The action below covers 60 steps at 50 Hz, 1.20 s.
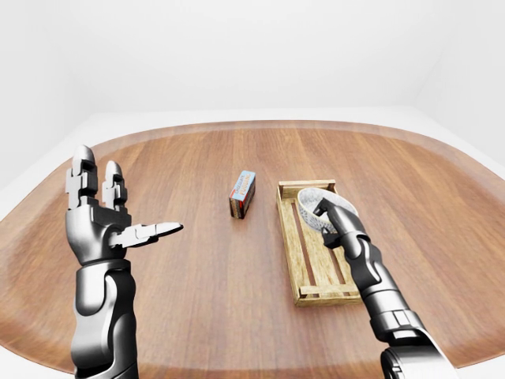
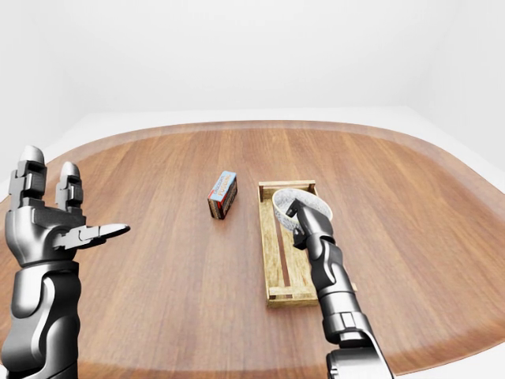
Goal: Pick up the bowl on the left and put it in the tray.
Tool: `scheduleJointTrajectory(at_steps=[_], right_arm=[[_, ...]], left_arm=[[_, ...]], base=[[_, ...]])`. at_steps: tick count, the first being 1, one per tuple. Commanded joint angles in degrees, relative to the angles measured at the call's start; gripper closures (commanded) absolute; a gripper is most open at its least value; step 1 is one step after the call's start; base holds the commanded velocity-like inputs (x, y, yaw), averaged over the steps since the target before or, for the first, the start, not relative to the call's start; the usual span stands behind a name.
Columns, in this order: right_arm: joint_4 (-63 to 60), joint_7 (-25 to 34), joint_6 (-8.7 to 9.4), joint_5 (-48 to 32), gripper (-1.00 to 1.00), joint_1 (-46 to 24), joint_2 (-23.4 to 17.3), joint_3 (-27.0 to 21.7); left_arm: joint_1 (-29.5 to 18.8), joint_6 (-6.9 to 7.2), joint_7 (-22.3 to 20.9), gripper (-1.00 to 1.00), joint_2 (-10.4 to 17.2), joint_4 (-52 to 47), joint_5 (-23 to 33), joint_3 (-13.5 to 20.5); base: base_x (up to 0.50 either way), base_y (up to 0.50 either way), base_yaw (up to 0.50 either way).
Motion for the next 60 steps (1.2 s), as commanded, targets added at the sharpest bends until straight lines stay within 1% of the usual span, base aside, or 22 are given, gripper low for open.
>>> scheduleJointTrajectory(at_steps=[1,7,17,29,39,46,60], right_arm=[[2.76,-1.61,0.00,-3.22,1.00,-1.95,-0.02,0.69],[4.24,-2.00,0.00,-3.15,1.00,-2.82,0.36,0.73],[12.22,-5.38,0.00,-1.05,1.00,-5.60,0.69,1.15],[16.71,-6.75,0.00,-0.18,1.00,-7.84,0.64,2.02],[25.13,-9.57,0.00,1.90,1.00,-12.18,1.05,2.29],[30.69,-12.14,0.00,3.60,1.00,-13.82,1.49,2.71],[35.13,-13.76,0.00,4.54,1.00,-14.43,2.31,3.79]], left_arm=[[-0.01,0.00,-0.08,-1.00,-0.01,0.26,0.03,-0.08],[-0.02,0.00,-0.08,-1.00,0.08,0.06,-0.15,0.13],[-0.07,0.00,-0.05,-1.00,0.10,0.08,-0.07,0.06],[0.06,0.00,-0.01,-1.00,0.03,-0.32,-0.18,0.06],[0.03,0.00,-0.07,-1.00,0.04,-0.40,-0.20,0.14],[0.00,0.00,-0.01,-1.00,0.09,-0.37,-0.26,0.20],[0.15,0.00,-0.08,-1.00,0.03,-0.62,-0.34,0.25]], base=[[0.00,0.00,0.00],[0.00,0.00,0.00],[0.00,0.00,0.00],[0.00,0.00,0.00],[0.00,0.00,0.00],[0.00,0.00,0.00],[0.00,0.00,0.00]])
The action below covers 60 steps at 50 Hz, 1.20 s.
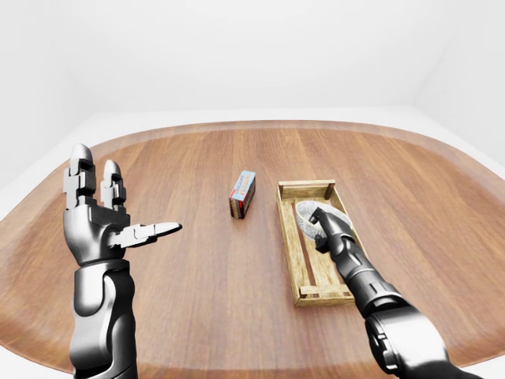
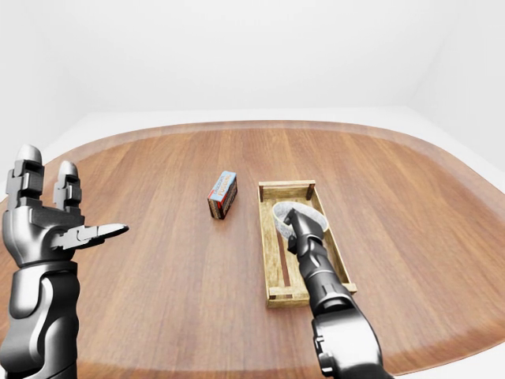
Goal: Pick up the bowl on the left and put it in the tray.
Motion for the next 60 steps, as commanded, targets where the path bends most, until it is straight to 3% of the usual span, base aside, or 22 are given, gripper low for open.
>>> scheduleJointTrajectory(at_steps=[1,29,30,31,32,33,51,60], right_arm=[[4.36,-2.10,0.00,0.81,1.00,-0.96,0.61,0.00],[10.56,-3.64,0.00,1.58,1.00,-0.51,2.83,0.82],[10.60,-3.59,0.00,1.55,0.91,-0.52,2.85,0.85],[10.63,-3.42,0.00,1.61,0.59,-0.47,2.93,0.84],[10.63,-3.40,0.00,1.62,0.59,-0.47,2.93,0.84],[10.79,-3.17,0.00,1.63,-0.96,-0.35,3.04,0.88],[7.52,-1.14,0.00,1.84,-1.00,0.39,2.35,0.85],[-3.53,0.85,0.00,-1.20,-1.00,2.97,2.28,1.45]], left_arm=[[0.03,0.00,0.04,-1.00,-0.04,-0.12,-0.21,0.15],[-0.06,0.00,0.02,-1.00,0.07,-0.04,-0.19,0.12],[-0.06,0.00,0.02,-1.00,0.07,-0.02,-0.17,0.10],[-0.06,0.00,0.00,-1.00,0.07,0.00,-0.16,0.10],[-0.06,0.00,0.00,-1.00,0.07,0.00,-0.16,0.10],[-0.10,0.00,-0.01,-1.00,0.10,0.09,-0.20,0.15],[0.18,0.00,-0.13,-1.00,-0.12,0.05,0.12,-0.16],[0.66,0.00,-0.26,-1.00,-0.60,-0.06,0.92,-0.96]], base=[[0.00,0.00,0.00],[0.00,0.00,0.00],[0.00,0.00,0.00],[0.00,0.00,0.00],[0.00,0.00,0.00],[0.00,0.00,0.00],[0.00,0.00,0.00],[0.00,0.00,0.00]])
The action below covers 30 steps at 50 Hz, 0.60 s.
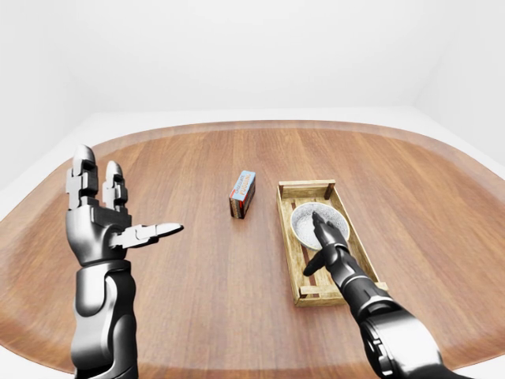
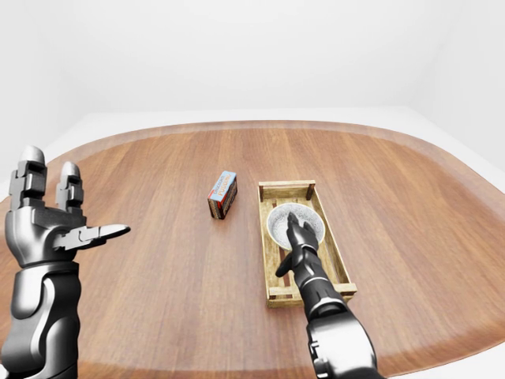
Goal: Pick up the bowl on the left and put it in the tray.
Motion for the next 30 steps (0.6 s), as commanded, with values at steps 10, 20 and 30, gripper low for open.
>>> scheduleJointTrajectory(at_steps=[10,20,30], right_arm=[[-32.34,12.99,0.00,-11.82,-1.00,8.76,0.50,2.00],[-62.42,32.86,0.00,-34.49,-1.00,16.49,4.26,4.14],[-82.11,48.99,0.00,-56.98,-1.00,18.94,12.34,4.42]], left_arm=[[0.19,0.00,-0.14,-1.00,-0.32,-0.09,0.51,-0.46],[0.48,0.00,-0.07,-1.00,-0.34,-1.21,0.25,-0.17],[0.34,0.00,-0.14,-1.00,-0.26,-1.27,0.03,0.01]], base=[[0.00,0.00,0.00],[0.00,0.00,0.00],[0.00,0.00,0.00]])
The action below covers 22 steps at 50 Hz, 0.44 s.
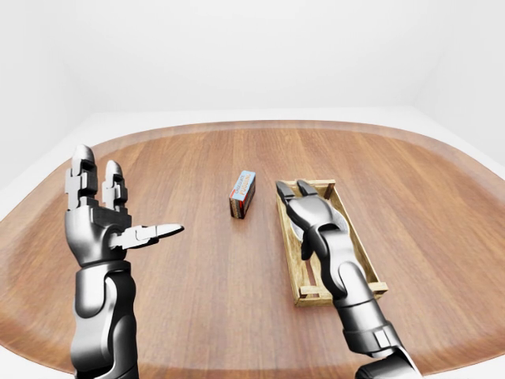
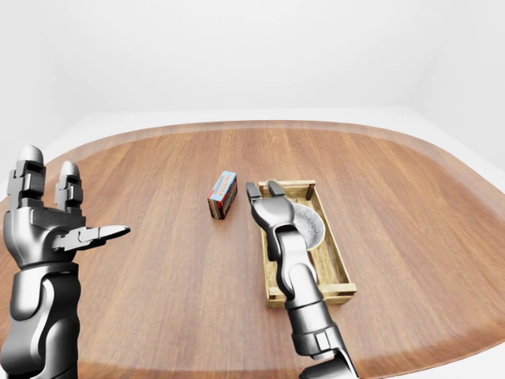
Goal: Pick up the bowl on the left and put it in the tray.
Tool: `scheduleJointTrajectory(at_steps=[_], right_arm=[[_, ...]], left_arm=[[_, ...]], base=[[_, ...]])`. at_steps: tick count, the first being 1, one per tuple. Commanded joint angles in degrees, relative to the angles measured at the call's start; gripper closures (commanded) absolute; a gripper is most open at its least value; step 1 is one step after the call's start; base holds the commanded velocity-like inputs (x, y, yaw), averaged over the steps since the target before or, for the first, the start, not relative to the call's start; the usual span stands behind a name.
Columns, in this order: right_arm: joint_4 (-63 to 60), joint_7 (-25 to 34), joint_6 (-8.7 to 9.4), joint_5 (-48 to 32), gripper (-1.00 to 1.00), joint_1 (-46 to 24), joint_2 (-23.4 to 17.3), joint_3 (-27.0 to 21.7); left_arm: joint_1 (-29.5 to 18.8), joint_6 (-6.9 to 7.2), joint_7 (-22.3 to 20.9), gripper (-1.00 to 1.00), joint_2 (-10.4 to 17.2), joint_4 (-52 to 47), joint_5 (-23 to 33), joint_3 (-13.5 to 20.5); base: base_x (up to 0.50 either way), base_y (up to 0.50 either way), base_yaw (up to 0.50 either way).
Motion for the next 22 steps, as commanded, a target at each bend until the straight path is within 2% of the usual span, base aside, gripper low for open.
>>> scheduleJointTrajectory(at_steps=[1,11,16,22], right_arm=[[-22.92,15.50,0.00,-21.81,-1.00,3.90,7.04,0.68],[-34.13,15.50,0.00,-31.62,-1.00,5.41,13.41,4.62],[-38.49,15.50,0.00,-33.78,-1.00,6.48,15.78,6.67],[-42.80,15.50,0.00,-34.18,-1.00,7.26,16.04,8.69]], left_arm=[[-0.03,0.00,0.02,-1.00,0.03,-0.38,-0.24,0.21],[0.03,0.00,0.04,-1.00,0.06,-0.50,-0.39,0.29],[0.08,0.00,0.03,-1.00,0.11,-0.70,-0.55,0.46],[0.05,0.00,0.16,-1.00,0.24,-1.27,-0.96,0.78]], base=[[0.00,0.00,0.00],[0.00,0.00,0.00],[0.00,0.00,0.00],[0.00,0.00,0.00]])
